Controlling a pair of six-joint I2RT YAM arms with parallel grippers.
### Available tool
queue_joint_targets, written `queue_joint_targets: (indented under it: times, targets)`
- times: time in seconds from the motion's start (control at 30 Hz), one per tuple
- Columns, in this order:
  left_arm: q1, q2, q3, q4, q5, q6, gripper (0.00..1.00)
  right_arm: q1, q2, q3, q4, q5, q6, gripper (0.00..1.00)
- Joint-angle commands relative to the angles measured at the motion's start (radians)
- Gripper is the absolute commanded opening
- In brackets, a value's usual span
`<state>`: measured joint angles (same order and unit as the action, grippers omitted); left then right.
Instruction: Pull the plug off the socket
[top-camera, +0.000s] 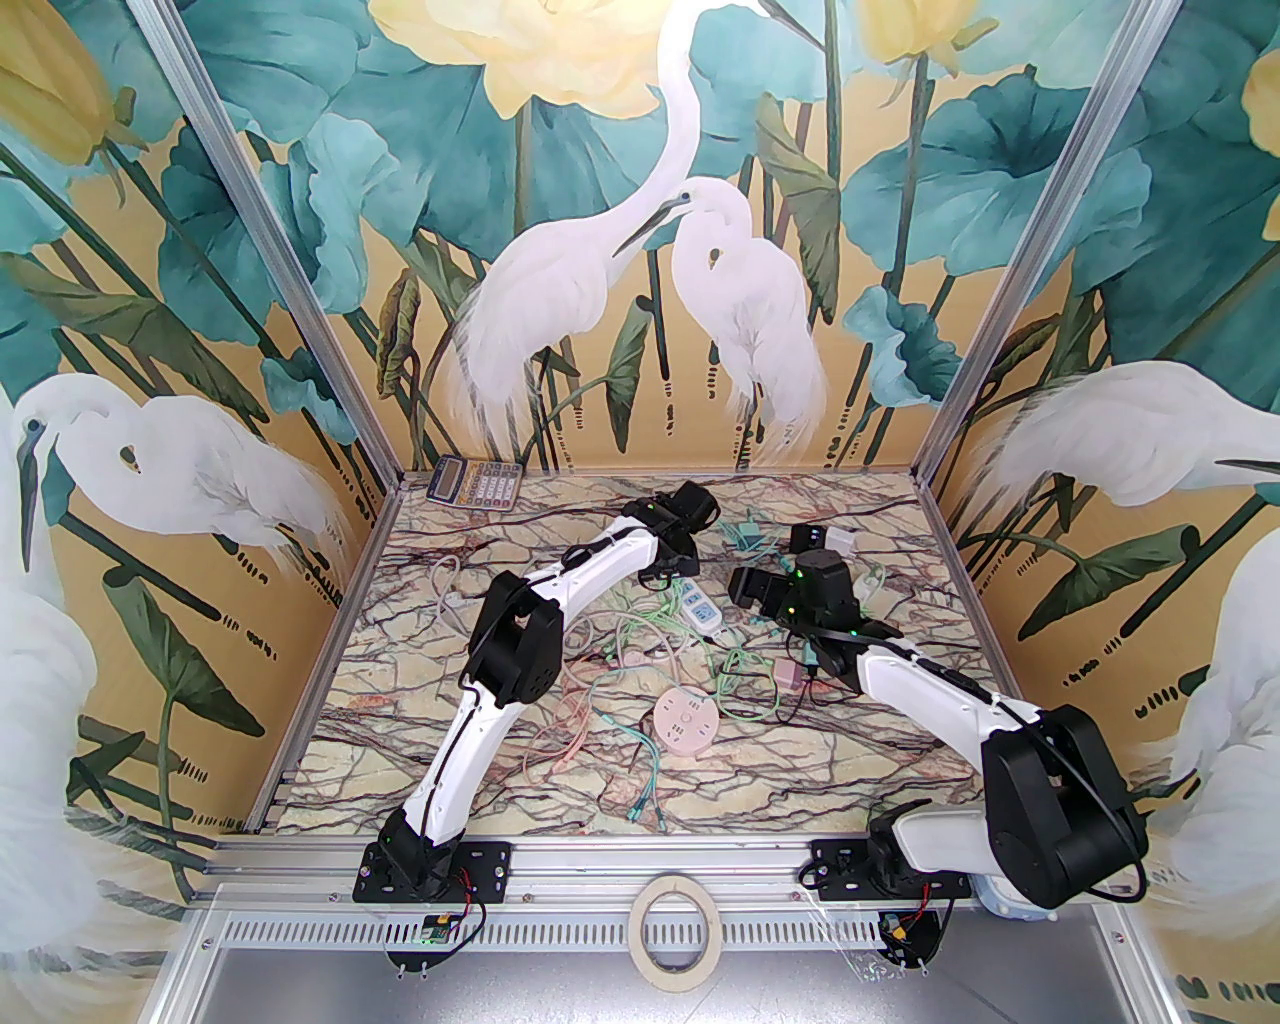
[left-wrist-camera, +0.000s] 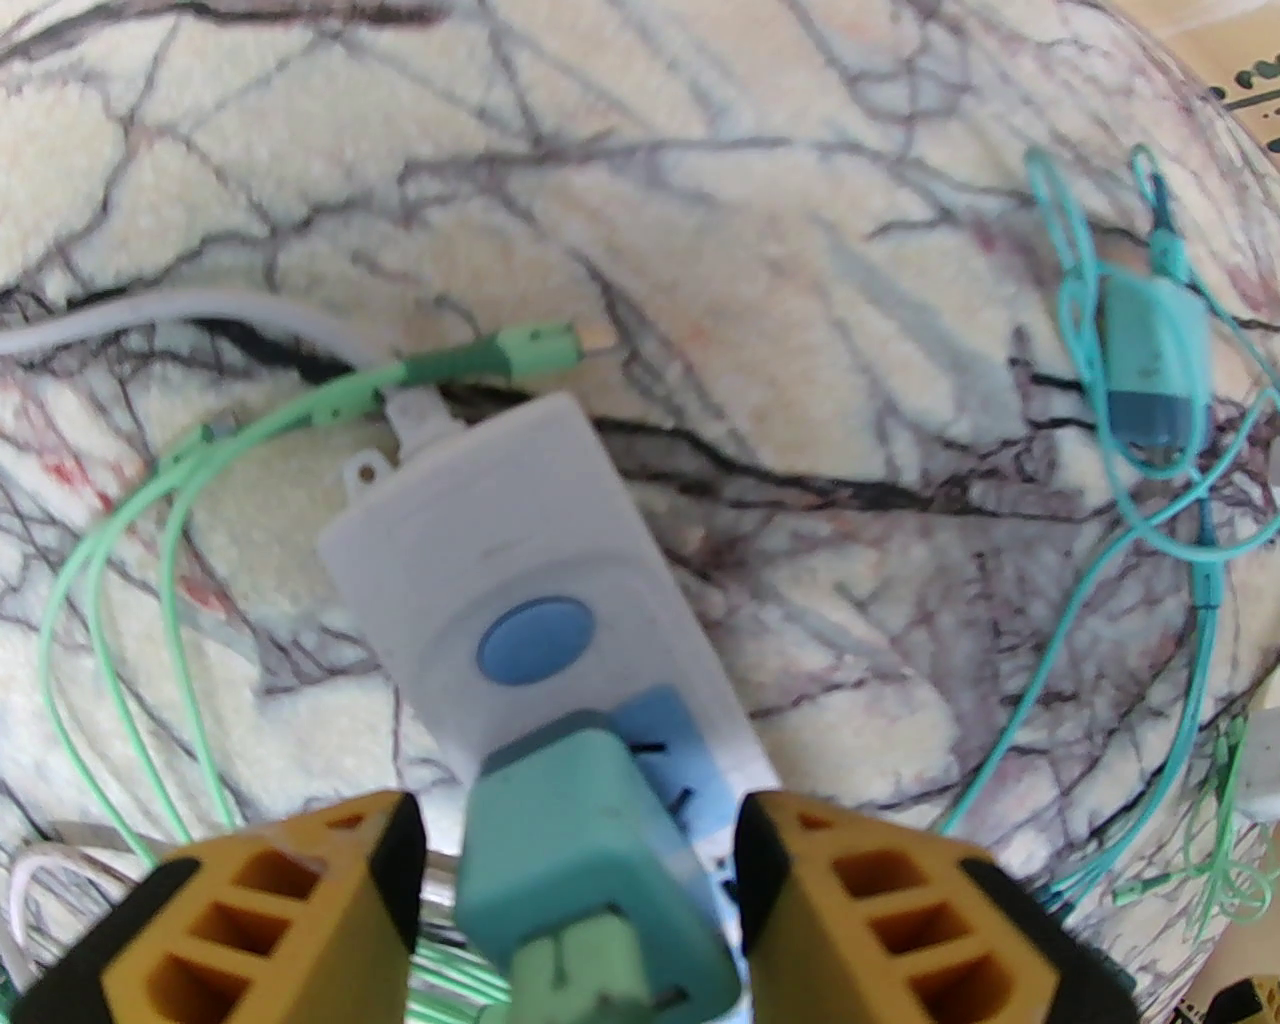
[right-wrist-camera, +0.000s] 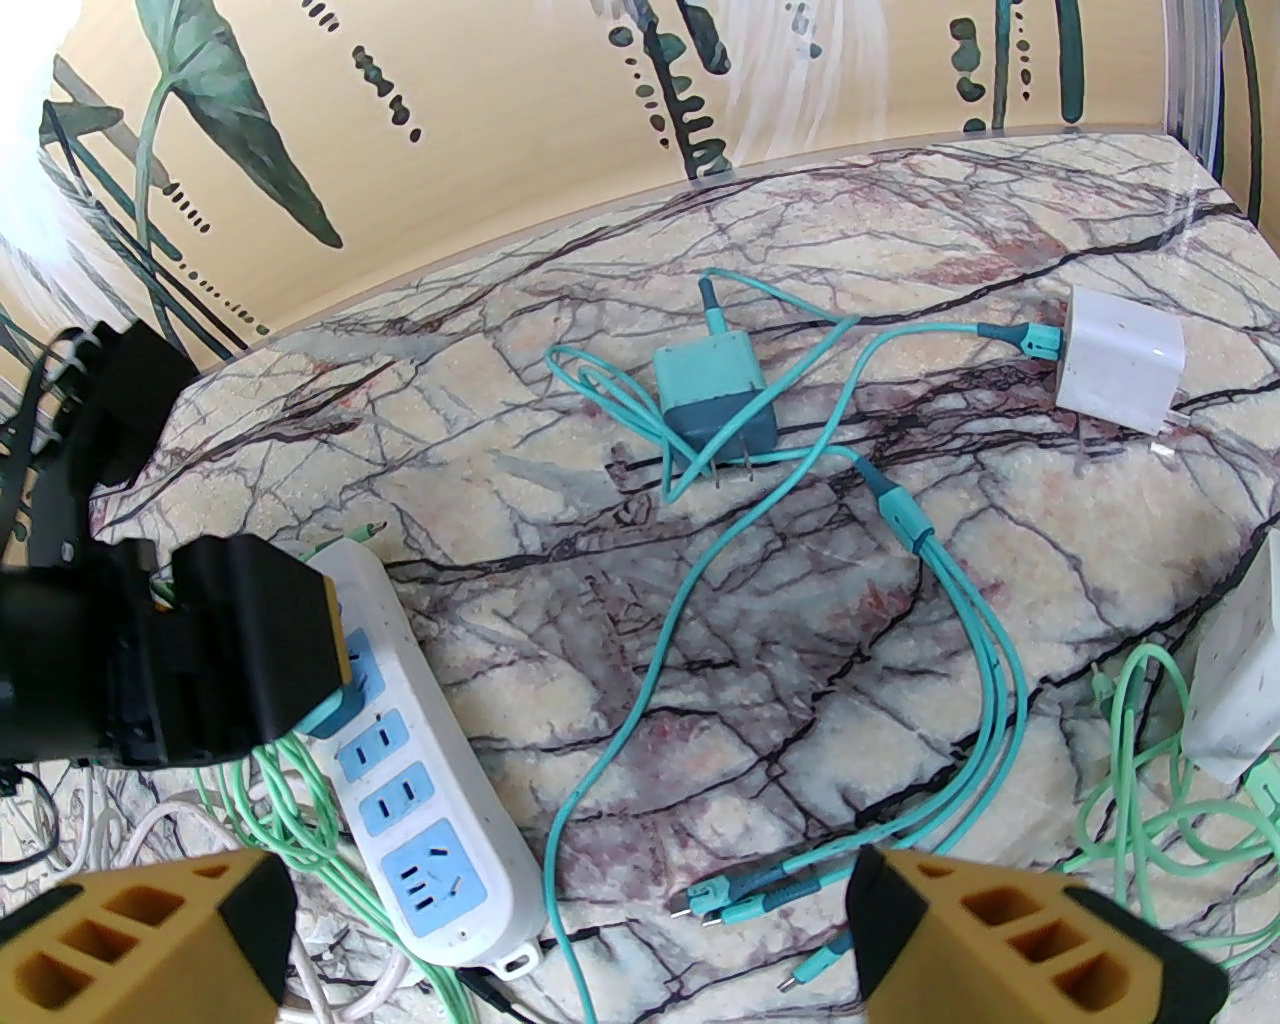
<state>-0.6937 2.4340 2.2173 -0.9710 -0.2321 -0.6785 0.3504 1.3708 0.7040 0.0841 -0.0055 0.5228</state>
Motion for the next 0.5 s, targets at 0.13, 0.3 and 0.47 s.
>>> queue_joint_targets:
  times: [0.13,0.3,0.47]
  targets:
    - [-0.002,0.004,0.028,-0.035,-0.029,0.001,0.47,0.014,0.067,0.036,0.075,-0.106,0.032,0.99]
    - [-0.003,0.001,0.028,-0.038,-0.037,0.028,0.49,0.013,0.079,-0.018,0.229,-0.232,0.091,0.99]
    - [-0.003,-0.007,0.028,-0.038,-0.049,0.046,0.46,0.013,0.189,0.014,0.271,-0.357,0.114,0.45]
